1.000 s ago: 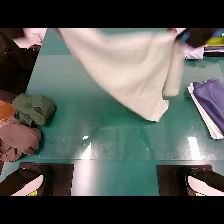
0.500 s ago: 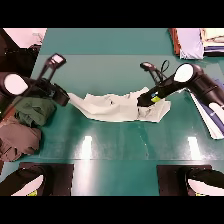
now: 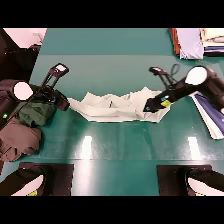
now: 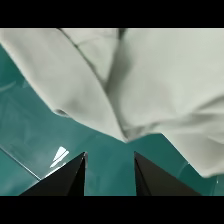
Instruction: Fold the shirts.
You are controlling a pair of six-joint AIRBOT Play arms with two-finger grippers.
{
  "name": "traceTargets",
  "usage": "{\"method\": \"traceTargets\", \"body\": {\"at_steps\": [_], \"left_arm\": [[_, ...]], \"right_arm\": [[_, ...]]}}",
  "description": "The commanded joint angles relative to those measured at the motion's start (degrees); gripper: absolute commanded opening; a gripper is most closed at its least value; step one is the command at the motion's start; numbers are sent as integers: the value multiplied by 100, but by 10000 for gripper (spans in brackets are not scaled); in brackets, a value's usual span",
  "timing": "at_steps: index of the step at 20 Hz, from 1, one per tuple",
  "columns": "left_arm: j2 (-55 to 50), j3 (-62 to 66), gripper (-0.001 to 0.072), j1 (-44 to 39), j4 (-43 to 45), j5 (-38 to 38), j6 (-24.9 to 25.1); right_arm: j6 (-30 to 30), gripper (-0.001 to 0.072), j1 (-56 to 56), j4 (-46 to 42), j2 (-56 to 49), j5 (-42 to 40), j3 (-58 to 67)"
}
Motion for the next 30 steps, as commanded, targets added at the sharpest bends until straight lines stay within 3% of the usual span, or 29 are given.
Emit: {"method": "traceTargets", "body": {"at_steps": [1, 3, 8, 16, 17, 19, 20, 22, 25, 27, 30], "left_arm": [[4, -13, 28, -2, 11, 17, -166], [4, -13, 28, -2, -13, 48, -258], [4, -13, 28, -2, -151, 173, -260], [4, -13, 29, -2, -151, 140, -260], [4, -13, 28, -2, -151, 140, -260], [4, -13, 28, -2, -151, 133, -260], [4, -13, 28, -2, -151, 129, -260], [7, -13, 28, -2, -149, 94, -352], [76, 260, 28, -2, 109, 96, -949], [76, 929, 28, -2, 496, -63, -1316], [76, 2468, 28, -2, 625, -199, -1325]], "right_arm": [[319, 349, -820, 7, 612, -223, -748], [356, 347, -1290, 120, 669, -514, -1255], [109, 340, -1537, 1427, -39, -1443, -1950], [79, 311, -1145, 1458, -925, -2015, -1305], [79, 286, -1152, 1453, -962, -1989, -1274], [74, 69, -1191, 1438, -962, -1902, -1314], [74, 17, -1191, 1386, -962, -1858, -1311], [74, 16, -1191, 1145, -846, -1777, -1303], [79, 16, -1370, 1154, -229, -1773, -1261], [79, 16, -1652, 1145, 341, -1683, -931], [85, 16, -2146, 1154, 1180, -1727, 57]]}}
